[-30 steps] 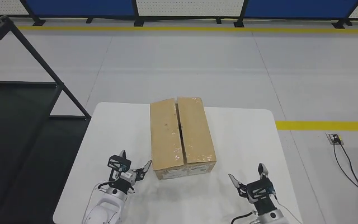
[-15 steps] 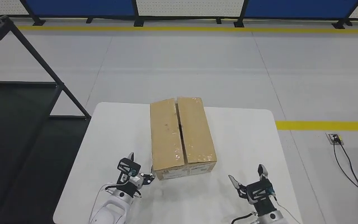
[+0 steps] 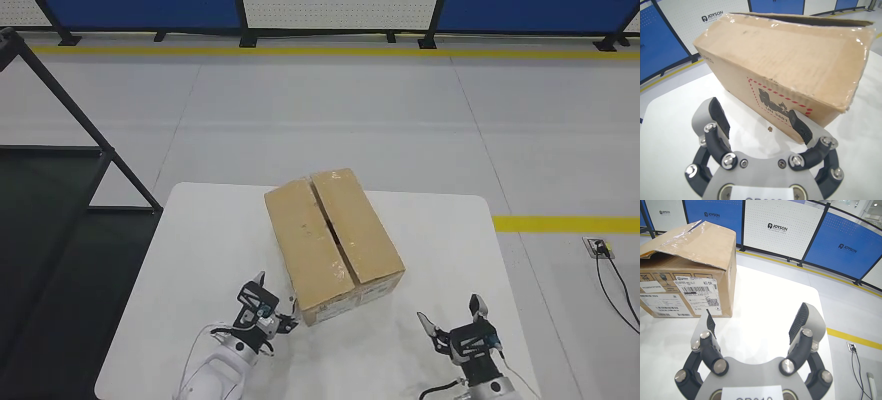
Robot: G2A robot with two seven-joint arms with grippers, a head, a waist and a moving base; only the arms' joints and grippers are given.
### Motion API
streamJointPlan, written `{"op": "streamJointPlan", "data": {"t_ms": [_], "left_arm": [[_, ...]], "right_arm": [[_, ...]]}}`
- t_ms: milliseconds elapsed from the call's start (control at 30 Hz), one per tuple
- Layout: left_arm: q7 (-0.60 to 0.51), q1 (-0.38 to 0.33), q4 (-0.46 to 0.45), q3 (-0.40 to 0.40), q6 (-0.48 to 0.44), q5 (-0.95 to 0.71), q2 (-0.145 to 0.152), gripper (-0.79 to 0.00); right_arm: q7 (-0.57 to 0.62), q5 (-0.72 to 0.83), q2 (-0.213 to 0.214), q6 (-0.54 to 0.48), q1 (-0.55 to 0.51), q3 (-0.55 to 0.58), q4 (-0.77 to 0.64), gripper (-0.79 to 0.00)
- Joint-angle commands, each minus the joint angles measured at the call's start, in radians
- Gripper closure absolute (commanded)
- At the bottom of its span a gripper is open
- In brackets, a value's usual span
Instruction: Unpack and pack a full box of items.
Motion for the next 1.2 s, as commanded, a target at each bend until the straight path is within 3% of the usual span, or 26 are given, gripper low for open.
{"op": "streamJointPlan", "data": {"t_ms": [0, 300, 433, 567, 733, 933, 1167], "left_arm": [[-0.005, -0.01, 0.002, 0.018, -0.005, 0.01, -0.003, -0.785], [-0.014, -0.046, 0.011, 0.088, -0.03, 0.058, -0.014, -0.785], [-0.005, -0.047, 0.005, 0.083, -0.035, 0.048, -0.015, -0.785], [0.02, -0.023, -0.013, 0.006, -0.006, -0.01, -0.009, -0.785], [0.055, 0.029, -0.025, -0.154, 0.055, -0.125, 0.002, -0.785], [0.084, 0.078, -0.017, -0.306, 0.083, -0.247, 0.011, -0.785], [0.123, 0.119, -0.012, -0.373, 0.091, -0.311, 0.012, -0.785]], "right_arm": [[-0.002, 0.003, 0.0, -0.002, -0.004, 0.007, -0.003, -0.785], [-0.028, 0.011, 0.0, -0.02, -0.023, 0.031, -0.016, -0.785], [-0.047, 0.002, 0.001, -0.048, -0.038, 0.033, -0.038, -0.785], [-0.087, -0.067, 0.008, -0.135, -0.065, 0.031, -0.072, -0.785], [-0.101, -0.144, 0.014, -0.171, -0.107, 0.037, -0.127, -0.785], [-0.02, -0.185, 0.002, -0.113, -0.077, -0.07, -0.134, -0.785], [0.047, -0.24, -0.027, 0.048, 0.008, -0.249, -0.066, -0.785]]}}
